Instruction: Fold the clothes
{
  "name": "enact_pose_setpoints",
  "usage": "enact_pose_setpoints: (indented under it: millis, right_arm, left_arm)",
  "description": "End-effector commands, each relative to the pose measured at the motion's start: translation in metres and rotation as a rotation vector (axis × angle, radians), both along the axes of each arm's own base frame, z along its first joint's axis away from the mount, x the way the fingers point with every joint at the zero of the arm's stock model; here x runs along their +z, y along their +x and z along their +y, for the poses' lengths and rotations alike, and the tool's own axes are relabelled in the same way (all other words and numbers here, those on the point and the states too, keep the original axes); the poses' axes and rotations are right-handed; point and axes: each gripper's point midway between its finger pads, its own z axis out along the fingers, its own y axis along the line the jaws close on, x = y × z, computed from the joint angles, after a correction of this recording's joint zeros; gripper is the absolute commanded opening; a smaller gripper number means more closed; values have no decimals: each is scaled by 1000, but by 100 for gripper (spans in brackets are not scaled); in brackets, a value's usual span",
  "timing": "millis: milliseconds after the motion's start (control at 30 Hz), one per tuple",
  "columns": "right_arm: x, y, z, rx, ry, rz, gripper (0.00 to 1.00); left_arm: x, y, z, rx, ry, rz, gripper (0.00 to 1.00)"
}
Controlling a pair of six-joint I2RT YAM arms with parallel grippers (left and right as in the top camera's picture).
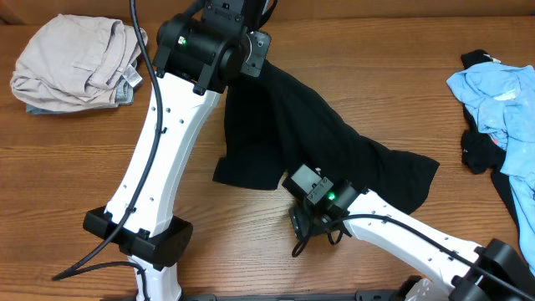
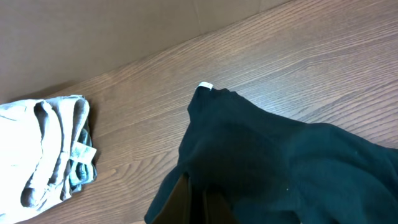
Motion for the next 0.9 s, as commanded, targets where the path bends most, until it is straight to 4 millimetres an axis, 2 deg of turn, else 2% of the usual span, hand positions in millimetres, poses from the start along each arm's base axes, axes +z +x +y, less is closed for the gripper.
enact_pose_setpoints:
  millis: [0,167,433,667,867]
  right_arm:
    - [-8,-6,2,-23,26,27,77]
    - [-18,-14,14,-23,108,61,77]
    - [-26,-21,8,-39,94,85,77]
    - [-27,-22,9,-47,98,92,66]
    - [-36,-20,11,-82,93,100,65]
  left_arm:
    - [12,0,2,16,-32,-29,4]
    - [11,-1,-1,3,-42,-20,4]
    - [10,-3,0,4,-38,-11,4]
    - [9,-3,0,3,-37,-9,4]
    - [9,-4,0,1,-34,-7,4]
